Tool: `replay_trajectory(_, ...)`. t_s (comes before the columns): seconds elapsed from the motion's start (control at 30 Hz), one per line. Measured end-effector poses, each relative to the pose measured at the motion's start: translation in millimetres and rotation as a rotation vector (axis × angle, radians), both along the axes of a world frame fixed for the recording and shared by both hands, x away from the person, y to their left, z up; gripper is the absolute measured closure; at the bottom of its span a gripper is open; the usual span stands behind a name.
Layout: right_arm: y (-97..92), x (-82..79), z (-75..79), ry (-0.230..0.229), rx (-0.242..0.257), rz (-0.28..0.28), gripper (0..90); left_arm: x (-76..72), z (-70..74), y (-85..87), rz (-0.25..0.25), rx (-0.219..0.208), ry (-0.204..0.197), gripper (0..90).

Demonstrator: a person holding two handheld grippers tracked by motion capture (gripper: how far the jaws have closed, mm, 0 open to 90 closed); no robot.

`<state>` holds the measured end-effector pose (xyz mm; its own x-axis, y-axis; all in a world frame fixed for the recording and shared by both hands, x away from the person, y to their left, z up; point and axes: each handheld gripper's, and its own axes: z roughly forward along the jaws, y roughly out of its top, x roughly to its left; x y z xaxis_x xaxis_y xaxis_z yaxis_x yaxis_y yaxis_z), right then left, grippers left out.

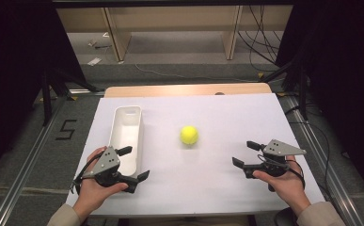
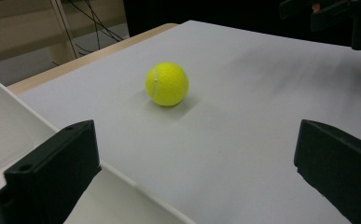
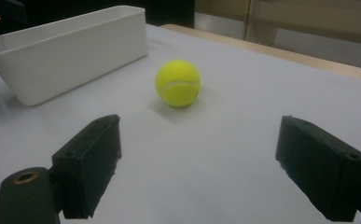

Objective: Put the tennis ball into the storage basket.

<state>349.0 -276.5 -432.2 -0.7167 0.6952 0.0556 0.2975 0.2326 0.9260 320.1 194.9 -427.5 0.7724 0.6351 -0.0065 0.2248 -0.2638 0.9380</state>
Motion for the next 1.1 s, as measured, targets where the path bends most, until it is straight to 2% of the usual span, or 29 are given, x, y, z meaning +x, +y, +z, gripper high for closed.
replay_trajectory(0.7, 4.2, 2.1, 0.3, -0.006, -0.025, 0.000, 15.1, -0.8, -0.2, -0.5, -0.001, 0.023, -0.004, 0.0)
replay_trajectory(1.1, 7.5, 7.4, 1.8, -0.014, -0.028, -0.006, 14.9, -1.6, 0.5, -0.4, 0.000, 0.017, -0.007, 0.0)
